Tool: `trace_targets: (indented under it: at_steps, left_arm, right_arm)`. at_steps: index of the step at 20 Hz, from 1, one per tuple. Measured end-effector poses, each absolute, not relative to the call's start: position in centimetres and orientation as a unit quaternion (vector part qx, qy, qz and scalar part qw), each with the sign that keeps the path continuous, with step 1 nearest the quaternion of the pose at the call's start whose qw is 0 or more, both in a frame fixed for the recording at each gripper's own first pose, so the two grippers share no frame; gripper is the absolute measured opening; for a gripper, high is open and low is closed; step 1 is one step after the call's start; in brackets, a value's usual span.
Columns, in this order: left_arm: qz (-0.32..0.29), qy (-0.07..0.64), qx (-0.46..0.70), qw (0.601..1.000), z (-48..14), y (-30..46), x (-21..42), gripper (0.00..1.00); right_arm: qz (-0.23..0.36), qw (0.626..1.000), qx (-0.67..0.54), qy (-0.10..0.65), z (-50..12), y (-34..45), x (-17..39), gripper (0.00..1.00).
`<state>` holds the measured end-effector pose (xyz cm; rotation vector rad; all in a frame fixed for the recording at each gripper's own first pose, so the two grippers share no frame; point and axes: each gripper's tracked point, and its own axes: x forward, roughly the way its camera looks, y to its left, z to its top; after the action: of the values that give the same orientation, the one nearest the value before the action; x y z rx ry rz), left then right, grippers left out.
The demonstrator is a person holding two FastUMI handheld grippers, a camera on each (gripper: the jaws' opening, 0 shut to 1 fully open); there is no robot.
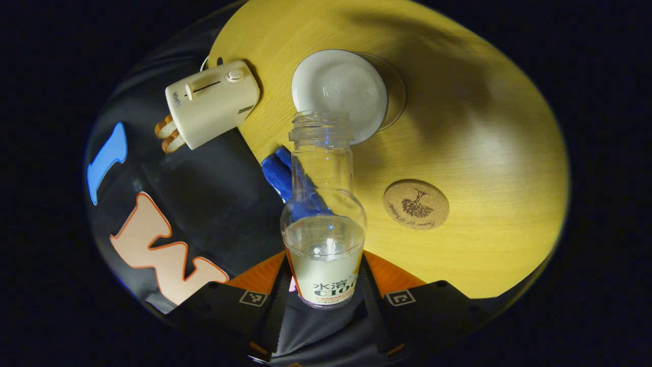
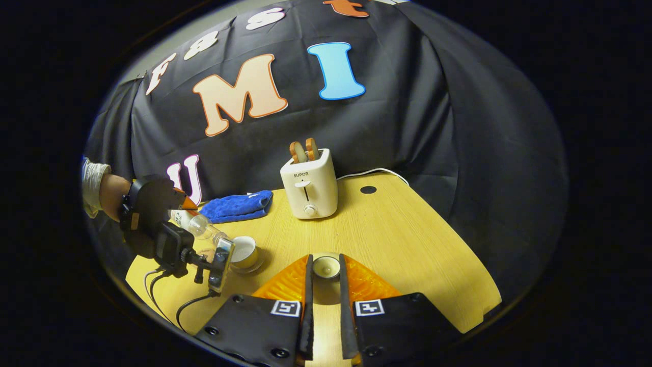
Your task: Open the teacup lid with one hand, grasp the water bottle and pour water into the teacup with the other hand; after pouring, place the water bottle on the coaster and then close the teacup lid.
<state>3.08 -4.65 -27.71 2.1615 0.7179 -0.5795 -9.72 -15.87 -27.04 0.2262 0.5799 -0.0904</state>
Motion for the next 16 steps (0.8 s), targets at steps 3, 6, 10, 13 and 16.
trace_targets:
  at_steps: [3, 6, 10, 13, 16]
  left_arm:
    - [-0.242, 0.298, 0.793, 0.473, -29.4, -3.8, 1.7, 0.67]
    - [-0.241, 0.307, 0.724, 0.569, -30.6, -3.4, 0.8, 0.67]
    - [-0.224, 0.318, 0.610, 0.690, -31.9, -2.7, 0.0, 0.66]
    - [-0.216, 0.306, 0.542, 0.752, -32.1, -2.6, 0.2, 0.68]
    - [-0.213, 0.283, 0.465, 0.811, -31.6, -3.1, 0.1, 0.68]
  right_arm:
    - [-0.041, 0.950, 0.105, 0.290, -26.7, -15.3, -9.7, 0.25]
    - [-0.030, 0.950, 0.094, 0.295, -26.6, -13.9, -9.2, 0.24]
    - [-0.010, 0.951, 0.074, 0.299, -25.9, -11.4, -8.4, 0.24]
    - [0.001, 0.952, 0.061, 0.301, -25.3, -9.4, -7.8, 0.25]
    - [0.012, 0.952, 0.053, 0.302, -24.8, -7.4, -7.3, 0.25]
